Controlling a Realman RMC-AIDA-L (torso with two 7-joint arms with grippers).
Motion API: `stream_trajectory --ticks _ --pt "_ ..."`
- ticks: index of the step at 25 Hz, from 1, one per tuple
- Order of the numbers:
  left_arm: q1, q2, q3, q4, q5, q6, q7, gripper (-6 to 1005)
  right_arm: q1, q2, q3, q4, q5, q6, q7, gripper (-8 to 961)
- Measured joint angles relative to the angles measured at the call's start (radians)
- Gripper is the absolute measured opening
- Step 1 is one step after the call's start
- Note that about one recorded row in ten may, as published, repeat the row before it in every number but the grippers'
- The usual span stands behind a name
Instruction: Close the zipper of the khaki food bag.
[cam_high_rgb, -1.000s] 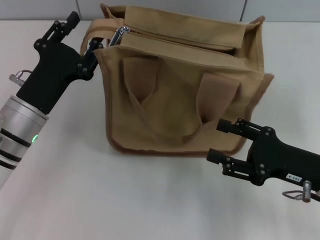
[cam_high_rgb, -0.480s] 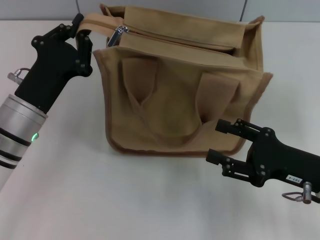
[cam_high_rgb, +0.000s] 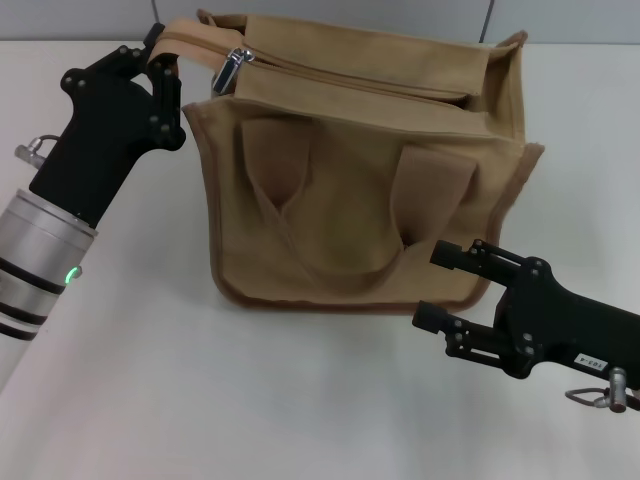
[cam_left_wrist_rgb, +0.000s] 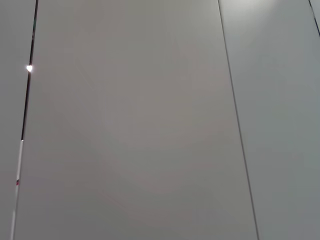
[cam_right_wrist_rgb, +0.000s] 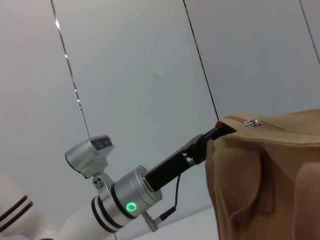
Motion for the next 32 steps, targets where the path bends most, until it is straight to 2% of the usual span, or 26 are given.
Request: stream_trajectory --ticks 3,4,6,10,14,19,27,29,32 --pt "-0.007 0.001 0.003 -0.012 0.000 0.000 -0.005 46 0.000 -0.002 0.000 0.001 0.000 -0.054 0.008 761" --pt "-0.010 0.004 0.003 -0.026 0.001 0.001 -0.005 42 -0.003 -0.004 0.002 0.000 0.000 -0.130 0.016 761" --pt "-0.012 0.005 0.003 -0.033 0.002 0.003 -0.005 36 -0.004 -0.004 0.004 -0.004 0.000 -0.166 0.029 761" --pt "-0.035 0.006 0.010 -0.040 0.024 0.015 -0.005 29 0.020 -0.007 0.019 -0.072 0.018 -0.255 0.265 761" --pt "-0.056 0.004 0.007 -0.044 0.064 0.018 -0.005 29 0.071 -0.007 0.025 -0.086 0.074 -0.234 0.469 761" --pt "-0.061 0.014 0.009 -0.090 0.087 0.024 -0.005 29 0.089 -0.004 0.036 -0.086 0.085 -0.203 0.500 761" --pt "-0.064 0.017 -0.008 -0.122 0.107 0.022 -0.011 29 0.098 -0.002 0.049 -0.059 0.230 -0.176 0.565 761" --pt "-0.064 0.027 -0.015 -0.140 0.108 0.013 -0.048 29 0.111 -0.003 0.045 -0.059 0.233 -0.170 0.581 761" --pt "-0.070 0.059 -0.018 -0.142 0.112 -0.006 -0.186 29 0.125 -0.003 0.040 -0.059 0.231 -0.162 0.587 761"
